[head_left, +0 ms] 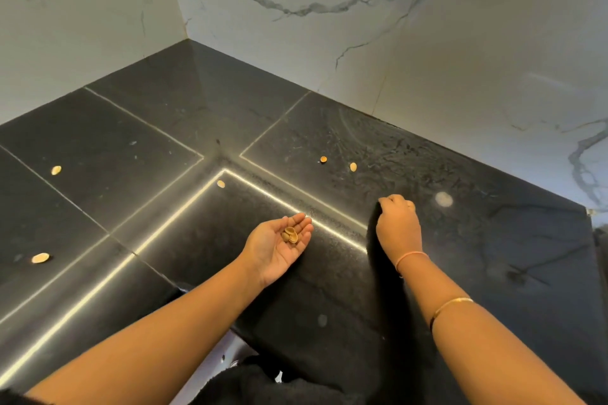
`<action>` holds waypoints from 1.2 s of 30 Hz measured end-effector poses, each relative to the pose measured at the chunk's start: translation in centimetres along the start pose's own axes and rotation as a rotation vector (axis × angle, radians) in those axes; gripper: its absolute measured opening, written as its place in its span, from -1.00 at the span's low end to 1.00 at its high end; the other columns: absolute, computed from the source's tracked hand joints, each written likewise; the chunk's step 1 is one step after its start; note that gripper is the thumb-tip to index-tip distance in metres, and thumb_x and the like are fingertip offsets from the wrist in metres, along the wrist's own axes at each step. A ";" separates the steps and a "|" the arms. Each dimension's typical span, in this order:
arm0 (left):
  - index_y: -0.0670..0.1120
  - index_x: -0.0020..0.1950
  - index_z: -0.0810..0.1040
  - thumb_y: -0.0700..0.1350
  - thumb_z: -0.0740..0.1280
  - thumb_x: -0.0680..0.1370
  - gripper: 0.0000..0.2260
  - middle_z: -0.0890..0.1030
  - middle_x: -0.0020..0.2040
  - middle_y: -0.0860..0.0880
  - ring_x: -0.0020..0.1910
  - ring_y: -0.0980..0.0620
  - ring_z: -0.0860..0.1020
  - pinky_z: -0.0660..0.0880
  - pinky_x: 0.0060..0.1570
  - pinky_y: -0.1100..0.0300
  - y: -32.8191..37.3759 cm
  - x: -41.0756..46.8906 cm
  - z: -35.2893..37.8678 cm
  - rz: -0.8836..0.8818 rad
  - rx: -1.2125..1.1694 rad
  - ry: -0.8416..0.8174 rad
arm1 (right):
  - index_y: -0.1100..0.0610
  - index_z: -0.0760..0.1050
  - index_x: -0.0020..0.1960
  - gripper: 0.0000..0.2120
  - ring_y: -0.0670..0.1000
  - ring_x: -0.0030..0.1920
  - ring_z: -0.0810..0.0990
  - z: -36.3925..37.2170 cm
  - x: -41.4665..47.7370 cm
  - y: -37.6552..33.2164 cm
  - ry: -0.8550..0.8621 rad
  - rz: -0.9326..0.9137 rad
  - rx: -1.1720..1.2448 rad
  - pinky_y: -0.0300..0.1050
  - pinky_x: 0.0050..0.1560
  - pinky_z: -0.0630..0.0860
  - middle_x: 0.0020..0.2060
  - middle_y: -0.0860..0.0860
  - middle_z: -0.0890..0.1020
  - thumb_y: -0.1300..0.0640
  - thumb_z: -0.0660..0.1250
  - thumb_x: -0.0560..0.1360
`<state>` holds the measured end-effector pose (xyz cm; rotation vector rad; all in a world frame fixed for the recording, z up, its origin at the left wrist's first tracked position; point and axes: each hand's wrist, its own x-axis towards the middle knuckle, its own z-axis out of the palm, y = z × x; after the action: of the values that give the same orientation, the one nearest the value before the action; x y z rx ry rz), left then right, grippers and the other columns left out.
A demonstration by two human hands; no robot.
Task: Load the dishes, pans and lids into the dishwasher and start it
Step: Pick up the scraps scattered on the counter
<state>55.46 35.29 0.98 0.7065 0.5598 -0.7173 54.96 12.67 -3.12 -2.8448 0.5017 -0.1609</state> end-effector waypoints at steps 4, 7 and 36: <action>-0.28 0.12 0.50 -0.20 0.06 0.64 -0.73 0.58 0.07 -0.22 0.05 -0.11 0.56 0.43 0.14 0.03 0.6 0.1 -0.4 -0.019 0.014 -0.014 | 0.32 0.52 -0.06 -0.80 0.20 -0.01 0.44 1.0 -1.2 -2.5 0.009 -0.099 0.094 -0.06 -0.06 0.35 -0.08 0.19 0.53 0.40 0.13 0.48; -0.27 0.11 0.50 -0.19 0.06 0.64 -0.73 0.58 0.08 -0.23 0.11 -0.14 0.53 0.41 0.20 0.01 0.9 0.5 -0.8 -0.021 0.011 -0.006 | 0.25 0.57 -0.09 -0.87 0.12 -0.07 0.52 1.1 -2.7 -5.7 0.063 -0.162 0.336 -0.19 -0.10 0.33 -0.15 0.12 0.59 0.34 0.24 0.46; -0.27 0.12 0.50 -0.19 0.06 0.64 -0.74 0.60 0.05 -0.19 0.01 -0.08 0.58 0.45 0.06 0.05 3.0 3.0 -0.8 -0.024 0.003 -0.003 | 0.28 0.44 0.04 -0.82 0.19 0.03 0.43 1.4 8.9 -6.2 -0.092 -0.041 0.148 -0.10 -0.14 0.30 -0.01 0.19 0.48 0.38 0.14 0.48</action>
<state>59.45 36.38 -0.39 0.7018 0.5655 -0.7419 65.48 15.56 -2.29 -2.7043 0.3949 -0.0711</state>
